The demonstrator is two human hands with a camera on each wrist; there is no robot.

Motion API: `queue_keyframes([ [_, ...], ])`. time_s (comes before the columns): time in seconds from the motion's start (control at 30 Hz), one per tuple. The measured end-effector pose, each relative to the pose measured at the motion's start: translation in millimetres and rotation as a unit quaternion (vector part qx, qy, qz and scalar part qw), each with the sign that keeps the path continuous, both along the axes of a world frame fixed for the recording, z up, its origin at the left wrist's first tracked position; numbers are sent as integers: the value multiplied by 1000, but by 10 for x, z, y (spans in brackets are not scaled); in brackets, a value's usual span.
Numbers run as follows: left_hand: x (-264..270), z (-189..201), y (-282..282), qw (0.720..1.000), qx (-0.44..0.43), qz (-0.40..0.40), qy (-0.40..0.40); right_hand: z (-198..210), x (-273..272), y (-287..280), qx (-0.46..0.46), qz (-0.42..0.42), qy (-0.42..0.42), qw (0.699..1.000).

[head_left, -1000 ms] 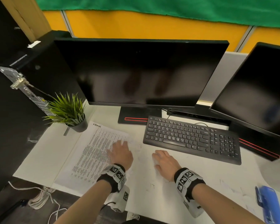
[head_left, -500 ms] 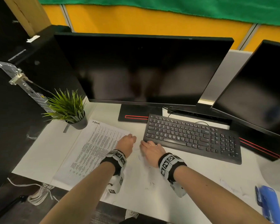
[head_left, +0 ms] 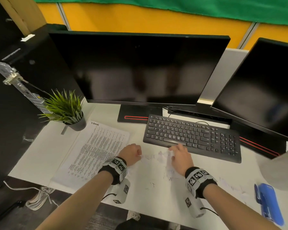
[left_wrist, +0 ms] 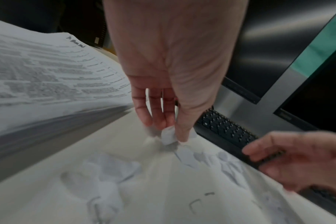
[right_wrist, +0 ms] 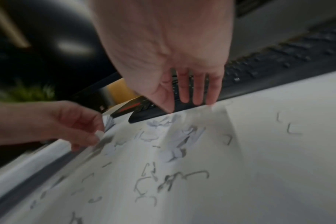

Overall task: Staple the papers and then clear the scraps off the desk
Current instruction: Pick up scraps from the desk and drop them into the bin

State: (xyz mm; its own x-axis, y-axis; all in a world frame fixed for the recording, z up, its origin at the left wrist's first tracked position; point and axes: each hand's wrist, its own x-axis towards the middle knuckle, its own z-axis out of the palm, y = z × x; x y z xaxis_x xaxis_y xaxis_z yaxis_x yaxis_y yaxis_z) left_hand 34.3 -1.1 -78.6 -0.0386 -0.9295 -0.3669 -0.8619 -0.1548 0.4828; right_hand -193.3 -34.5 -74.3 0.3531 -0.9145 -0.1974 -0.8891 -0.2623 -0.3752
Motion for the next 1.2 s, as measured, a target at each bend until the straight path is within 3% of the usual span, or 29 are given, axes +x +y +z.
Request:
queue_keyframes([
  [0.1,52,74,44,1000,-9,-14,11,-27,67,33,77,30,-18,996],
  [0.23,227,183,215,995,45,-74,-49,-92,294,101,50,84,30,995],
  [0.33,257,149,386,989,75,-99,-80,-143,374,100,27,70,28,997],
  [0.43,214,80,465,988,52,-110,-100,-162,370,74,16,59,15,998],
  [0.63,171,57,427,995,43,-84,-38,-139,203,-121,72,-67,-95,991],
  [0.8,166,60,333,994,70,-83,-18,-89,87,-202,202,-201,-246,926],
  [0.97,103,167,161,984,130,-116,-41,-75,-25,-135,302,-265,-405,821],
  [1.13,-50,314,-20,966,170,-172,-87,87,-287,-81,308,-293,-445,788],
  [1.2,-239,441,-167,973,130,-178,-70,259,-466,-96,282,-296,-462,787],
])
